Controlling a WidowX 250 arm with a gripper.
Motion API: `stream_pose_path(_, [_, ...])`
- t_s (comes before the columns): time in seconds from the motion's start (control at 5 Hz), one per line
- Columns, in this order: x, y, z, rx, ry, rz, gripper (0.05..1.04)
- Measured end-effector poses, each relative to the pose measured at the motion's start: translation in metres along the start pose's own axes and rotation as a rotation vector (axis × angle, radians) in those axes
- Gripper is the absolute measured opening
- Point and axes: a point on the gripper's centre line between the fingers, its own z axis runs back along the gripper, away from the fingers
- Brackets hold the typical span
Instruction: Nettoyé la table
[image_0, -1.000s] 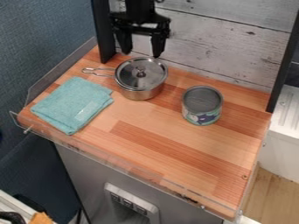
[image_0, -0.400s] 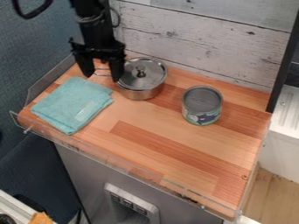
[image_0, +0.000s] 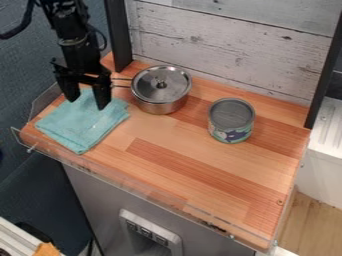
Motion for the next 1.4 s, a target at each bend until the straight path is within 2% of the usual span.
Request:
stream_pose_path(0.2, [-0.012, 0.002, -0.012, 0.019, 0.038, 0.035, 1.000])
stream_pose_path(0.4, [-0.019, -0.004, -0.024, 0.010, 0.078, 0.067, 1.000])
stream_pose_path(0.6, [-0.021, -0.021, -0.026, 0.000, 0.088, 0.065, 1.000])
stream_pose_path(1.0, [-0.046, -0.094, -0.016, -0.075, 0.137, -0.001, 1.000])
stream_pose_path(1.2, [-0.058, -0.142, -0.014, -0.104, 0.149, -0.032, 1.000])
stream_pose_path(1.4, [-0.056, -0.177, -0.016, -0.096, 0.141, -0.041, 1.001])
